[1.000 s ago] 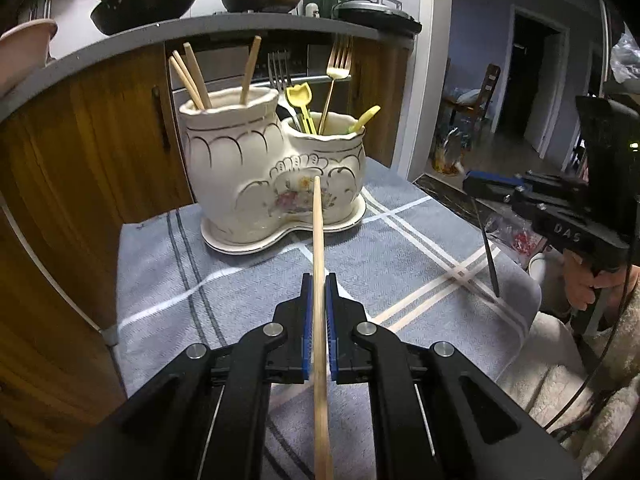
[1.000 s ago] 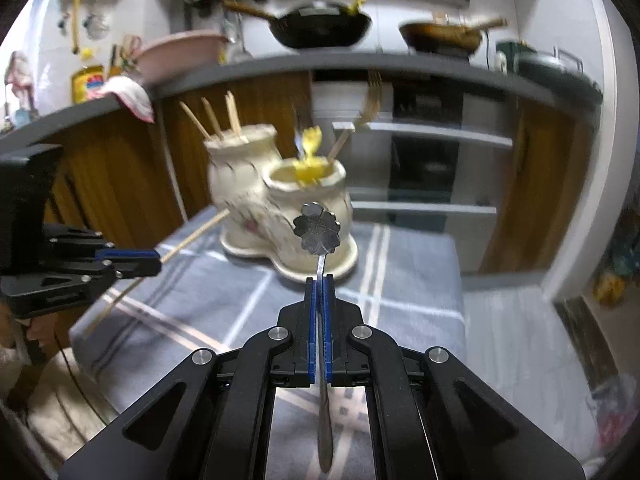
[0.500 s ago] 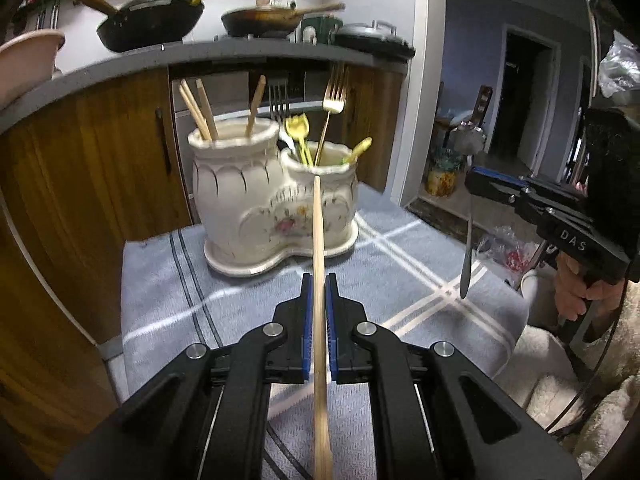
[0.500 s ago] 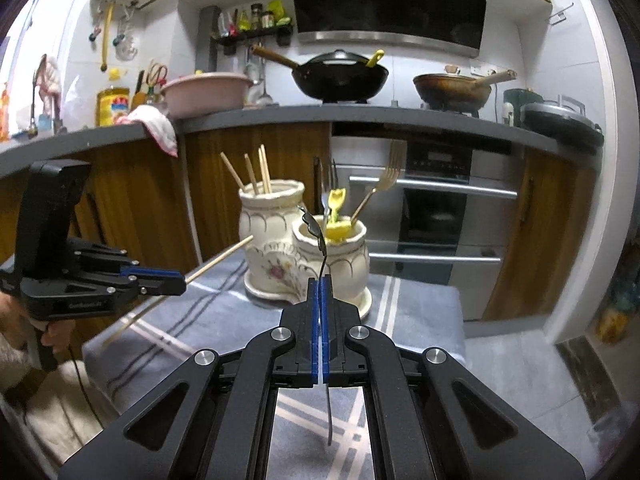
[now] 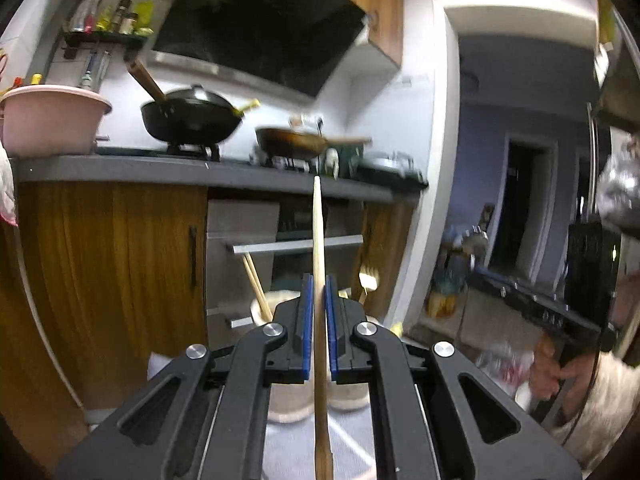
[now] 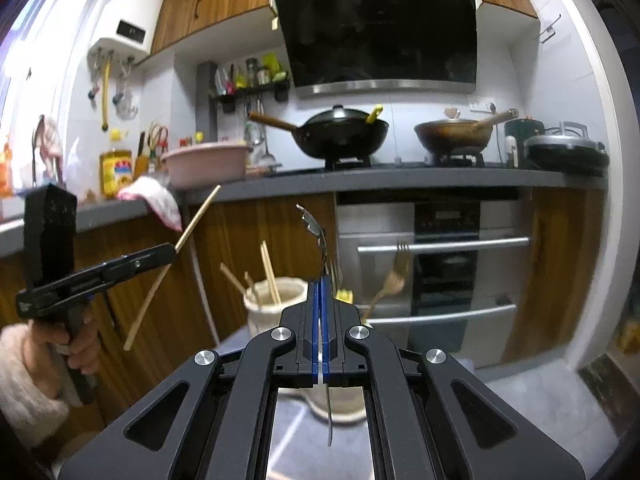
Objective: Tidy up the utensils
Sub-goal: 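Lift chopstick over larger cup with left tool while right tool carries spoon over smaller cup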
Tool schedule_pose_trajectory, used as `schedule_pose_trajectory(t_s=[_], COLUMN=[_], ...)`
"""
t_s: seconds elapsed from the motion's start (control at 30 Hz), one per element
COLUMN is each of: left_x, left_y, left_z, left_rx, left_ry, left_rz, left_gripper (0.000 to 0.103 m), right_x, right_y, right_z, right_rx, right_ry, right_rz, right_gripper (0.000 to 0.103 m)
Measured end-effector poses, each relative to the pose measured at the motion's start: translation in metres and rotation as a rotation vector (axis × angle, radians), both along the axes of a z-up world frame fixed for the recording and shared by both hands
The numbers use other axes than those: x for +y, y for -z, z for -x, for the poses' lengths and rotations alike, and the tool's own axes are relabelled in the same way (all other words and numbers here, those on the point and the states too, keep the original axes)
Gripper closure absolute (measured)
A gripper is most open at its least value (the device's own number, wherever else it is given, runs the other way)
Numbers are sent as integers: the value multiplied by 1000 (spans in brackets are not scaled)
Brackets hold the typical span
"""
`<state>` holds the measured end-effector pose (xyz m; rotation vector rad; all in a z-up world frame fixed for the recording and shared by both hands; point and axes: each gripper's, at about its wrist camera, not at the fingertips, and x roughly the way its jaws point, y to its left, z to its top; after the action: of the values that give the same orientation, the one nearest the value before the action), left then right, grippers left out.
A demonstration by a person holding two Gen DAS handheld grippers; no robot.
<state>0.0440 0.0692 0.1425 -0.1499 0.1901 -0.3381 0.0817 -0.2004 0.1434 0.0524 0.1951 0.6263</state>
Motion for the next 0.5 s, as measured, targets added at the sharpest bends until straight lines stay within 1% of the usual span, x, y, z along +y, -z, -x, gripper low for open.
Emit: schedule_pose_trajectory(t_s=[0.1,0.13,0.17,0.23,0.33,0.43,0.5], left_x=[16,19,25,30,26,19,16], left_y=[-7,-8,-9,-9,-11,-15,-14], left_z=[-17,-20,-29,-44,-65,-84,-95], left_rx=[-63,-73,-87,-104,-123,-151,-154], left_ry=[-40,-42,-41,-47,-51,-52,-51], left_rz=[57,76,114,154,164,167,163], left_gripper=[97,97,97,97,97,97,97], right_x=[1,2,3,5,10,16,18], right_y=[-9,-12,-14,-18,-20,-25,-25], right_z=[-11,-16,-20,-29,-42,-54,-60], right_rx=[0,2,1,7,20,3,-1], right_ry=[-14,-19,-22,-27,-32,-22,-12], right_rz=[-45,-62,-74,-100,-115,-116,-119], right_gripper=[101,101,101,101,101,101,101])
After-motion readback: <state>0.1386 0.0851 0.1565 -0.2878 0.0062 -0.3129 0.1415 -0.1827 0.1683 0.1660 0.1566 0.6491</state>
